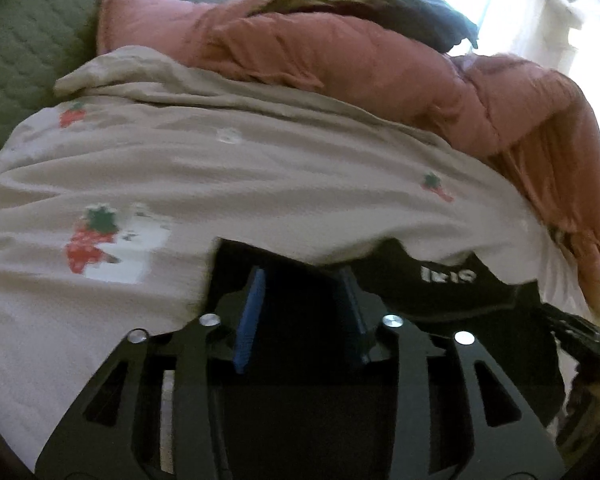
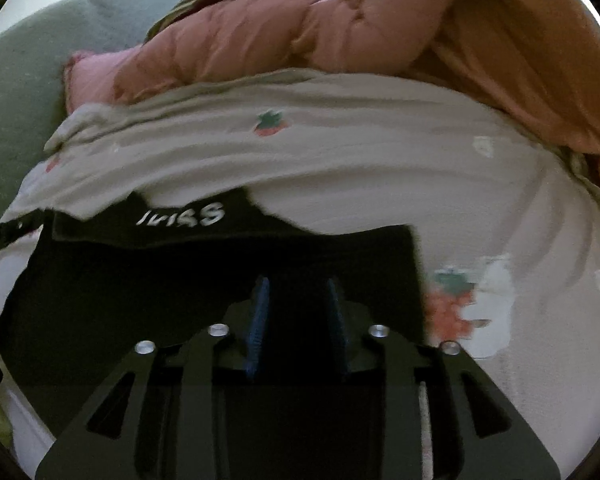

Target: Fold small clothes

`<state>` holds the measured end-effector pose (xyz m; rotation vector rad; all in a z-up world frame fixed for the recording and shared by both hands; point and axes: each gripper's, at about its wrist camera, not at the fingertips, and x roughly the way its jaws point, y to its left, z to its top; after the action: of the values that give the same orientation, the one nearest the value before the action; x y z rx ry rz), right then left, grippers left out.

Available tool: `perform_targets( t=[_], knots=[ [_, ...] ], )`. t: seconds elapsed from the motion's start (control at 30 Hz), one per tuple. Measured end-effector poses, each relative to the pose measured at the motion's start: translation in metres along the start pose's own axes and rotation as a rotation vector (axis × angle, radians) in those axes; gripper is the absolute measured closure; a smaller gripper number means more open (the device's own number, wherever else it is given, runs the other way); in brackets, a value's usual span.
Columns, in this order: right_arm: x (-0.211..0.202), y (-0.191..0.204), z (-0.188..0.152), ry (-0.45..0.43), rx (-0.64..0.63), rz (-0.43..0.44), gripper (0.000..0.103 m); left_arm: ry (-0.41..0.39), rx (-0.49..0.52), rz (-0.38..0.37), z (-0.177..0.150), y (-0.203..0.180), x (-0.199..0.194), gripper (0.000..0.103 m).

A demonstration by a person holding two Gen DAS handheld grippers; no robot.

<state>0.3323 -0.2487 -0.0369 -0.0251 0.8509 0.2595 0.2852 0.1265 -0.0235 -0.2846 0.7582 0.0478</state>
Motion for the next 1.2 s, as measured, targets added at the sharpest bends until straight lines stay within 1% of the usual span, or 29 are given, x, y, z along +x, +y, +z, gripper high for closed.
perform_targets(
  t=[0.07, 0.1, 0.13, 0.2, 0.27, 0.3, 0.37, 0.47, 0.57, 0.63, 0.67, 0.7, 0.73, 0.77, 0.8, 0.87, 0.97, 1.1, 1.17, 1.2],
  knots=[
    [-0.002, -0.013, 0.002, -0.001, 0.018, -0.023, 0.065, -0.008, -0.013, 0.019, 0.0, 0.013, -0.002, 0.071],
    [-0.001, -0.021, 0.004, 0.005, 0.031, -0.041, 0.064, -0.002, -0.024, 0.028, 0.0, 0.021, -0.001, 0.071],
    [0.001, -0.026, 0.005, 0.012, 0.041, -0.05, 0.061, 0.011, -0.032, 0.023, 0.0, 0.027, 0.001, 0.071],
    [0.005, -0.036, 0.008, 0.023, 0.065, -0.054, 0.058, 0.035, -0.052, -0.001, -0.001, 0.037, 0.003, 0.07],
    [0.01, -0.038, 0.01, 0.041, 0.064, -0.052, 0.054, 0.064, -0.058, -0.044, -0.001, 0.042, 0.005, 0.065],
    [0.015, -0.037, 0.012, 0.052, 0.059, -0.048, 0.053, 0.072, -0.065, -0.064, -0.002, 0.045, 0.005, 0.064],
    [0.021, -0.035, 0.015, 0.065, 0.055, -0.023, 0.053, 0.075, -0.071, -0.082, -0.002, 0.047, 0.005, 0.063],
    [0.034, -0.032, 0.02, 0.083, 0.07, -0.01, 0.053, 0.089, -0.04, -0.059, -0.003, 0.044, 0.01, 0.063],
    [0.043, -0.033, 0.022, 0.088, 0.09, -0.004, 0.052, 0.114, -0.031, -0.08, -0.004, 0.043, 0.021, 0.063],
    [0.046, -0.036, 0.021, 0.095, 0.115, 0.008, 0.054, 0.128, -0.039, -0.101, -0.004, 0.045, 0.028, 0.063],
    [0.046, -0.038, 0.02, 0.094, 0.126, 0.017, 0.06, 0.13, -0.038, -0.11, -0.003, 0.045, 0.03, 0.063],
    [0.044, -0.04, 0.019, 0.085, 0.134, 0.023, 0.062, 0.129, -0.037, -0.122, -0.003, 0.044, 0.031, 0.063],
    [0.042, -0.042, 0.018, 0.073, 0.142, 0.025, 0.07, 0.131, -0.032, -0.124, -0.003, 0.043, 0.032, 0.065],
    [0.04, -0.044, 0.019, 0.064, 0.15, 0.028, 0.08, 0.126, -0.02, -0.118, -0.003, 0.04, 0.032, 0.071],
    [0.037, -0.047, 0.018, 0.053, 0.159, 0.034, 0.084, 0.122, -0.011, -0.115, -0.003, 0.039, 0.032, 0.085],
    [0.032, -0.048, 0.017, 0.036, 0.157, 0.044, 0.089, 0.113, 0.01, -0.108, -0.005, 0.036, 0.031, 0.092],
    [0.023, -0.048, 0.017, 0.003, 0.147, 0.04, 0.091, 0.079, 0.036, -0.117, -0.003, 0.033, 0.023, 0.095],
    [0.006, -0.062, 0.02, -0.058, 0.198, 0.067, 0.091, -0.002, 0.073, -0.13, 0.004, 0.025, 0.005, 0.095],
    [0.003, -0.068, 0.022, -0.071, 0.219, 0.079, 0.091, -0.019, 0.075, -0.133, 0.008, 0.022, 0.001, 0.095],
    [0.004, -0.069, 0.022, -0.069, 0.219, 0.071, 0.091, -0.023, 0.078, -0.129, 0.009, 0.021, 0.001, 0.096]
  ],
)
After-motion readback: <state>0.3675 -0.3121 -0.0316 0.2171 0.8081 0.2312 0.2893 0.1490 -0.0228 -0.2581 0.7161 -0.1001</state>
